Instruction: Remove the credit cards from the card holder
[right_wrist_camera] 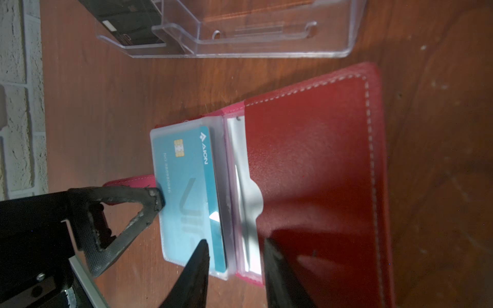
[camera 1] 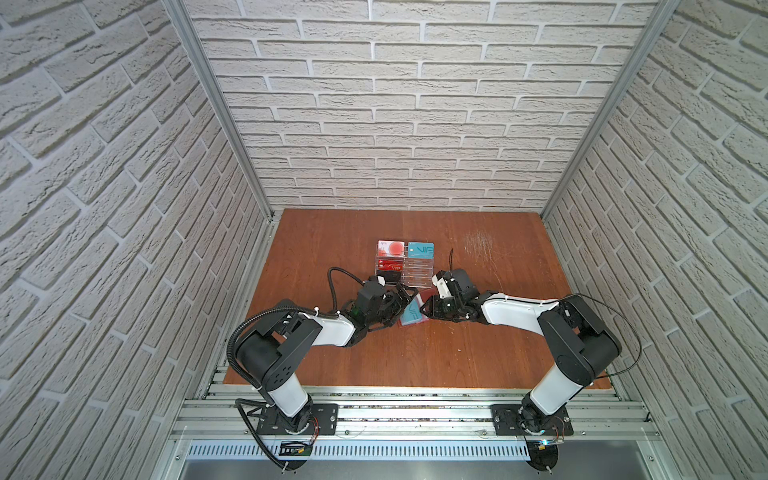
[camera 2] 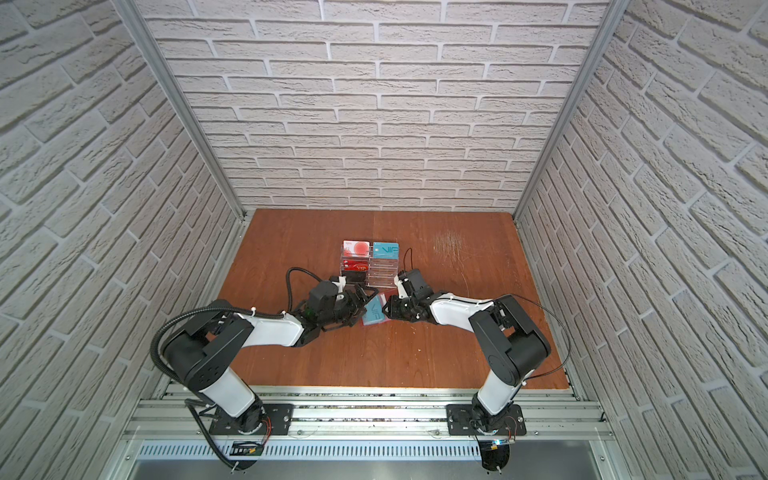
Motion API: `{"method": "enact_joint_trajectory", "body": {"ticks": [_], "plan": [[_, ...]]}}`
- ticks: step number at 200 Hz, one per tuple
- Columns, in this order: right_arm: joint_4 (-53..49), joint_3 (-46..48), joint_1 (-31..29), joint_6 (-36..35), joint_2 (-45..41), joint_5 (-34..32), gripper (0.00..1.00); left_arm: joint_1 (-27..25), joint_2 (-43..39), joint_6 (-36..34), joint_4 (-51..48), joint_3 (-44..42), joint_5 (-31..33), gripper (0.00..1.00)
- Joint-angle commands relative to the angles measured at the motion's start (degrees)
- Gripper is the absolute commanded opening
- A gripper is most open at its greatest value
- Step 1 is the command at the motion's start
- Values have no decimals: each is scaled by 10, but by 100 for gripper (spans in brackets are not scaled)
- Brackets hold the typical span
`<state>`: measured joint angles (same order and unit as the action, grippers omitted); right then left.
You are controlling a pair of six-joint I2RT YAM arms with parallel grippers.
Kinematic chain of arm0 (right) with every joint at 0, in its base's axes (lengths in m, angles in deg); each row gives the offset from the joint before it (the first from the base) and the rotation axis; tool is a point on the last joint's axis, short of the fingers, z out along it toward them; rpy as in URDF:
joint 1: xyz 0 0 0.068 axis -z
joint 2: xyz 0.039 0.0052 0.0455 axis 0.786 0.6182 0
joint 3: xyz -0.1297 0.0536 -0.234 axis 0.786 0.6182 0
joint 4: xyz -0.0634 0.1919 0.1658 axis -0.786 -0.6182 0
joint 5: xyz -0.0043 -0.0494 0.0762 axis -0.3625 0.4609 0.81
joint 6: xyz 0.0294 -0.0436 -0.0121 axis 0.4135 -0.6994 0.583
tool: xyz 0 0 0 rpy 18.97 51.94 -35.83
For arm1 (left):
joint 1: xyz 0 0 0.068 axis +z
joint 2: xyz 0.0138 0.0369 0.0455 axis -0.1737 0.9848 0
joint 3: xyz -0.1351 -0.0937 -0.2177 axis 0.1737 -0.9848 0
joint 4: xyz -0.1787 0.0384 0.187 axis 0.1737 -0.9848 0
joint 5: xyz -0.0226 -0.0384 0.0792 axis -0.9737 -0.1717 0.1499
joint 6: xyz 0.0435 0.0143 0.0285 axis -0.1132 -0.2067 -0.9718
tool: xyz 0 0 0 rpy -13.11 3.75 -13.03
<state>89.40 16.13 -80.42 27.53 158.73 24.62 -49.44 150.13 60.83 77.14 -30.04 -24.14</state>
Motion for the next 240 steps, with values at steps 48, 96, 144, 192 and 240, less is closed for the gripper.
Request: {"method": "enact_joint_trajectory", "body": {"ticks": [48,96,144,192,240], "plan": [[74,3,2,21,25,41,48,8,16,-23,9,-15,6,98],[101,8,2,33,37,52,48,23,10,-23,14,-26,-3,98],[133,17,2,50,43,69,47,39,-3,-38,-10,-22,-25,98],[154,26,2,60,50,79,46,38,11,-35,-11,-24,-23,98],[161,30,1,64,48,83,44,38,36,-24,12,-32,-22,98]]}}
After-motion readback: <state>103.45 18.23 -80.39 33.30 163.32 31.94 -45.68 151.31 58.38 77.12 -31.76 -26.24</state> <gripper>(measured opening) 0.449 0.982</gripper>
